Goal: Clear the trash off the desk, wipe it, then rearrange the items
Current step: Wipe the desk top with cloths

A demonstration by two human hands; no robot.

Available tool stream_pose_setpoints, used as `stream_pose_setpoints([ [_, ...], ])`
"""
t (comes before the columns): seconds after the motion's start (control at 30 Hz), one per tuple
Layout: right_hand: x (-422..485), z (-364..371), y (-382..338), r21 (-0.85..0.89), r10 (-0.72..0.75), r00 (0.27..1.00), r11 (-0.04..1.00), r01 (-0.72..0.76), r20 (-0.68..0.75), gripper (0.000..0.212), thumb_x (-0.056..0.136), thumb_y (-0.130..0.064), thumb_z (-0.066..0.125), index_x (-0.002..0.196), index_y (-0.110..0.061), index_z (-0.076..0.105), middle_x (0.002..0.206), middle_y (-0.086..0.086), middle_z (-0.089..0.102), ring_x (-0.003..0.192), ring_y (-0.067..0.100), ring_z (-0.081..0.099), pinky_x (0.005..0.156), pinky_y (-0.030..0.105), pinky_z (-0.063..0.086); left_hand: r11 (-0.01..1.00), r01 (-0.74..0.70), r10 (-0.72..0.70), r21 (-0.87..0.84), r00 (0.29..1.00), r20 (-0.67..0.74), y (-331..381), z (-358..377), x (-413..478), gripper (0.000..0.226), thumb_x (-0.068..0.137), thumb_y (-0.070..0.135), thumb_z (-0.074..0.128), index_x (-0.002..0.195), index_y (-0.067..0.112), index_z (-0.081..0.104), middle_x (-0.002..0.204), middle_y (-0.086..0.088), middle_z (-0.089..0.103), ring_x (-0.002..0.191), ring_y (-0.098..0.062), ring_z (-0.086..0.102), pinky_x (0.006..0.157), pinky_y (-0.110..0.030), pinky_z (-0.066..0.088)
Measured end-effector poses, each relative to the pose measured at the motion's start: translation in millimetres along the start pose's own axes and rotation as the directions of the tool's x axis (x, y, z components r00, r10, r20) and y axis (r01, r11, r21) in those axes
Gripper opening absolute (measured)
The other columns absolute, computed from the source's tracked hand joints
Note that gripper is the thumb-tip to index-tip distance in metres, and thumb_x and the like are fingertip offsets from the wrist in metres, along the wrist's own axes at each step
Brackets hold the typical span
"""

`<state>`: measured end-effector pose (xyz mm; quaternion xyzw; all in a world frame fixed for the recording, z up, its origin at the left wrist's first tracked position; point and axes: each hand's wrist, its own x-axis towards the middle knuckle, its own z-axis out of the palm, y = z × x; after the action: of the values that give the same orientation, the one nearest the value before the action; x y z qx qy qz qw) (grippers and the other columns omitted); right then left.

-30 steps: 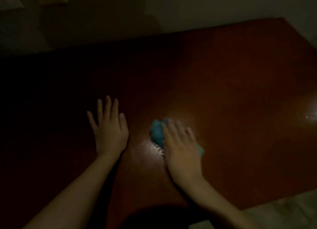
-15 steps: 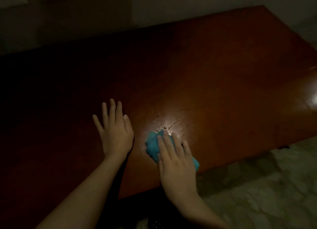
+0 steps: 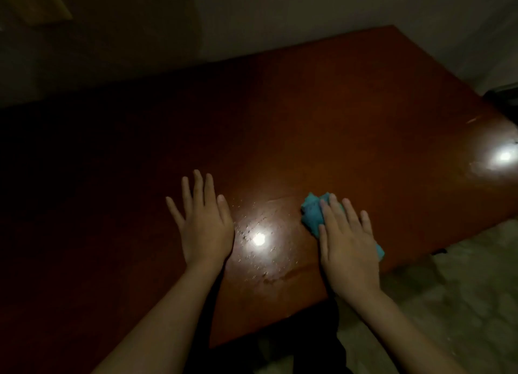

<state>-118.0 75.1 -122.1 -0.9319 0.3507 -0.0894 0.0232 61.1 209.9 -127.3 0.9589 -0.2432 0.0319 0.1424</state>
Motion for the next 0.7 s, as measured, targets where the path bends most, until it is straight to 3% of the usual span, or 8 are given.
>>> stream_pose_setpoints([
  [0.2, 53.2, 8.9, 0.0, 0.047, -0.100, 0.995, 0.994, 0.099, 0.015, 0.050, 0.098, -0.033, 0.024, 0.137, -0.013, 0.049, 0.143, 0.008, 0.047, 0.134, 0.027, 0.042, 0.111, 0.042, 0.020, 1.000, -0.006, 0.006, 0.019, 1.000, 0.001, 37.9, 15.8, 40.2, 0.061, 0.097, 0.042, 0.006, 0.152, 0.017, 0.017, 0.161, -0.003, 0.007, 0.148, -0.019, -0.005, 0.118, -0.050, -0.009],
  [0.33, 103.9, 19.1, 5.2, 0.033, -0.052, 0.998, 0.998, 0.051, 0.019, 0.049, 0.098, -0.031, 0.026, 0.139, -0.011, 0.046, 0.145, 0.009, 0.044, 0.135, 0.028, 0.040, 0.114, 0.045, 0.026, 1.000, 0.018, -0.018, 0.015, 1.000, -0.004, 59.5, 25.1, 72.4, 0.064, 0.095, 0.043, 0.003, 0.152, 0.017, 0.018, 0.161, -0.004, 0.008, 0.148, -0.020, -0.004, 0.118, -0.052, -0.007],
  [0.6, 218.7, 36.5, -6.7, 0.087, -0.302, 0.953, 0.951, 0.298, 0.030, 0.050, 0.097, -0.031, 0.026, 0.138, -0.011, 0.048, 0.144, 0.008, 0.046, 0.135, 0.027, 0.041, 0.112, 0.046, 0.028, 0.996, 0.082, -0.081, 0.031, 0.996, -0.023, 103.2, 46.0, 146.6, 0.063, 0.095, 0.041, 0.009, 0.151, 0.016, 0.023, 0.161, -0.004, 0.012, 0.149, -0.020, -0.001, 0.116, -0.050, -0.008],
  [0.7, 257.9, 32.7, 35.1, 0.101, -0.259, 0.965, 0.962, 0.254, 0.043, 0.049, 0.097, -0.028, 0.025, 0.136, -0.009, 0.049, 0.142, 0.011, 0.048, 0.131, 0.030, 0.045, 0.109, 0.048, 0.033, 0.993, 0.118, -0.118, 0.015, 0.993, -0.002, 110.4, 47.6, 164.8, 0.058, 0.098, 0.039, 0.011, 0.152, 0.018, 0.019, 0.161, -0.003, 0.006, 0.148, -0.019, -0.006, 0.116, -0.048, -0.012],
])
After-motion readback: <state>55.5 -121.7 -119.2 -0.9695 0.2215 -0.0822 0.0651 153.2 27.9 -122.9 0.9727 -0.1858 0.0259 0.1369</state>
